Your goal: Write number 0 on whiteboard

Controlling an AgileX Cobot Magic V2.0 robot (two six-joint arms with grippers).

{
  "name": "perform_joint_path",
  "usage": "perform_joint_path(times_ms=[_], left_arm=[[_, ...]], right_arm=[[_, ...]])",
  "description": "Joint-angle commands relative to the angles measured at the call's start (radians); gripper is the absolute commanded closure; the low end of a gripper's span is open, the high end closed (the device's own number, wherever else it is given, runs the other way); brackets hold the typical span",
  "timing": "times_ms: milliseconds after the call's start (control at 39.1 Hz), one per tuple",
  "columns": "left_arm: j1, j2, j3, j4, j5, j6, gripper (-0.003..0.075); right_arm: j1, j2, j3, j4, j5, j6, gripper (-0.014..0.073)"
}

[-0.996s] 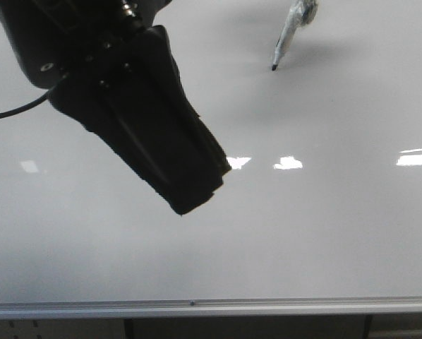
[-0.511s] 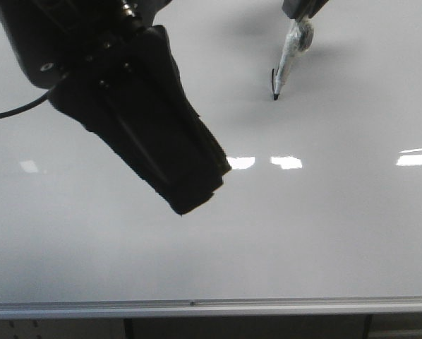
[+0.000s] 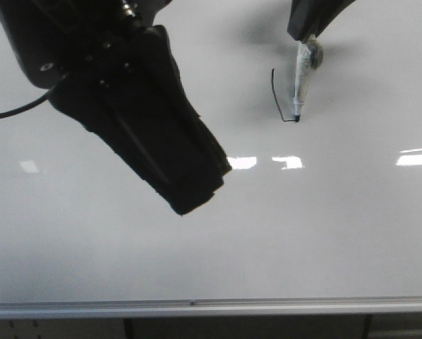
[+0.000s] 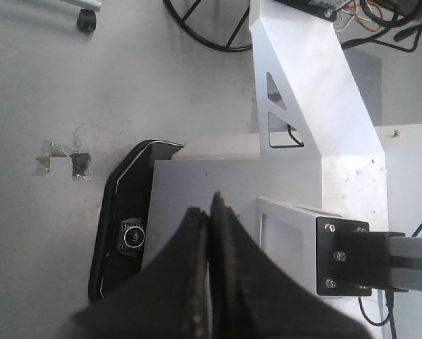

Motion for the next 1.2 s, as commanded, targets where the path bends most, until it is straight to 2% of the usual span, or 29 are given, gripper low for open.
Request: perform_joint_path(times_ms=[0,766,1175], left_arm=[[-0.007,-0.045,-0.030,-0.061,0.054,0.002,0.0740],[-0.007,-0.045,-0.030,-0.061,0.054,0.002,0.0740],[-0.007,-0.045,-0.030,-0.061,0.052,0.002,0.0740]], right_arm=[[-0.015,-0.053,-0.050,-0.027,-0.068,-0.002,0.0652],[-0.012,-0.053,-0.178,-0.039,-0.120,-0.002,0.0652],[0.010,-0.049,-0.179,0.012,-0.154,-0.002,0.0652]])
